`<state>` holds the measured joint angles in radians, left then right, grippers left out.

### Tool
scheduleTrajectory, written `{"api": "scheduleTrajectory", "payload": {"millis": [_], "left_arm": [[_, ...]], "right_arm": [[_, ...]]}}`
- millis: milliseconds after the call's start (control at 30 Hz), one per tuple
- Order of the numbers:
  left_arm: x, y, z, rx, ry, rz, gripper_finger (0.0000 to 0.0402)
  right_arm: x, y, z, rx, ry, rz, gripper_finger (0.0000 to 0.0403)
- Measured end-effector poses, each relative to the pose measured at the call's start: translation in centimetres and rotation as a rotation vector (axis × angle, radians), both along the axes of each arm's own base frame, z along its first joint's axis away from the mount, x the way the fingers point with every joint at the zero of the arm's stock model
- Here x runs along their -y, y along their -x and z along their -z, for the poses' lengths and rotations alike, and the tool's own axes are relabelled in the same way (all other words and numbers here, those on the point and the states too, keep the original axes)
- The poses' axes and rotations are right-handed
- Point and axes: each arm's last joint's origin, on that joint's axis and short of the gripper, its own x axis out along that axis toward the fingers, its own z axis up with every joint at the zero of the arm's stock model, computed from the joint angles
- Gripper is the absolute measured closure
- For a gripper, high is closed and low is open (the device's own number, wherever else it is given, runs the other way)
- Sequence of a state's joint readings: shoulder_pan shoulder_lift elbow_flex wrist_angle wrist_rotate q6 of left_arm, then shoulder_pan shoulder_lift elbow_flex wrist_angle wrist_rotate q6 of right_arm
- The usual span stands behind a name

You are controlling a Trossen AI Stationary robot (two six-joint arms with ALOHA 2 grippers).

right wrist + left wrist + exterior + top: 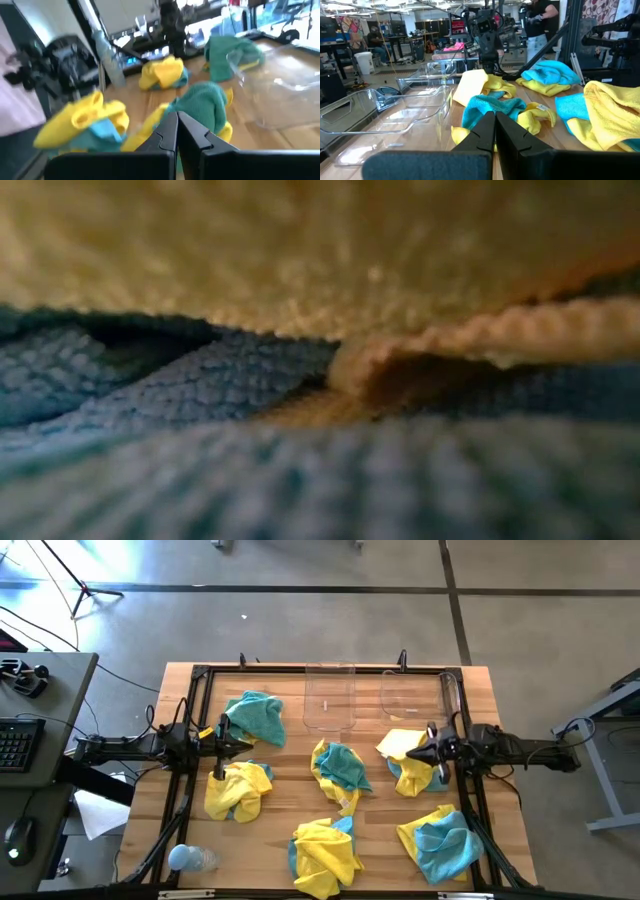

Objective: Sort microfiber towel by color & place in baskets
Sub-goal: Put the blue towel into the right transparent bin

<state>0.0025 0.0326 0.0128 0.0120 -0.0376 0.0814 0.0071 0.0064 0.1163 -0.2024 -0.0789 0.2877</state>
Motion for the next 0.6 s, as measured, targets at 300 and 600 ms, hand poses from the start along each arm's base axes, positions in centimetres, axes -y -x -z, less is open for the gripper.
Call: {"api": "scheduleTrajectory", "payload": {"millis": [300,600], "left_arm": [[0.0,0.0,0.0,0.0,0.0,0.0,0.0402],[0.0,0.0,0.0,0.0,0.0,0.0,0.0401]], "right_arm": [[0.0,-0.5,-2.2,0.216,0.045,0.014,0.0403],[0.6,-2.9,-3.4,0.288,-0.059,0.199,0.0403]]}}
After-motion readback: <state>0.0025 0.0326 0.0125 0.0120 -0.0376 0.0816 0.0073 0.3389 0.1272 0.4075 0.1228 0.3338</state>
